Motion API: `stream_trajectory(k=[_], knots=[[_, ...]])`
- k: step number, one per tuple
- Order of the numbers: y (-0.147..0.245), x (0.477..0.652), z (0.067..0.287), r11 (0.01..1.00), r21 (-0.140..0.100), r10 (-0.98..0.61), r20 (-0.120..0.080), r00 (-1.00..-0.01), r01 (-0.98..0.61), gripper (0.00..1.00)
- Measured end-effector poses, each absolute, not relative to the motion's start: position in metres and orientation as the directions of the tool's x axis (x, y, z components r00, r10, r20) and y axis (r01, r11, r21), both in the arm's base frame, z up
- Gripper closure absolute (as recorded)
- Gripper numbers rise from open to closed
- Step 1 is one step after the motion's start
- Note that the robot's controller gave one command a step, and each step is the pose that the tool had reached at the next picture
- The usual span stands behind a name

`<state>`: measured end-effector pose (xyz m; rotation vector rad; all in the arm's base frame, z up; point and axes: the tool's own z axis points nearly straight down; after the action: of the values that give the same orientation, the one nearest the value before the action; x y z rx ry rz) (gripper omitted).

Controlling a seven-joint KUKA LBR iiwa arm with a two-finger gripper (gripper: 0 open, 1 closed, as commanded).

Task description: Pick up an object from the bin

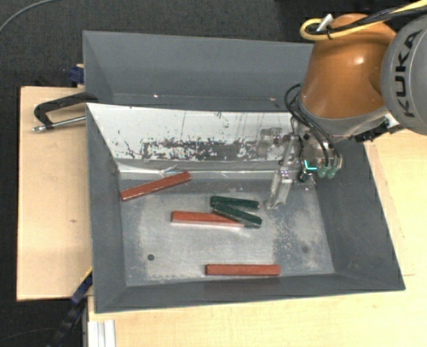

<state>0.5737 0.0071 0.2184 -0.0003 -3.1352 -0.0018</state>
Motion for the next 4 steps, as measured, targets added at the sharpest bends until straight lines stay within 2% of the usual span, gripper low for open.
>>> stream_trajectory(k=[1, 2, 3, 4], knots=[[0.074, 0.552, 0.115, 0.966, 0.001, 0.259, 0.007, -0.966, 0.259, 0.00], [0.126, 0.550, 0.069, 0.991, 0.001, 0.136, 0.003, -0.991, 0.136, 0.00], [0.124, 0.551, 0.071, 0.990, 0.002, 0.139, 0.000, -0.990, 0.139, 1.00], [0.133, 0.541, 0.187, 0.995, 0.005, 0.096, -0.011, -0.995, 0.096, 1.00]])
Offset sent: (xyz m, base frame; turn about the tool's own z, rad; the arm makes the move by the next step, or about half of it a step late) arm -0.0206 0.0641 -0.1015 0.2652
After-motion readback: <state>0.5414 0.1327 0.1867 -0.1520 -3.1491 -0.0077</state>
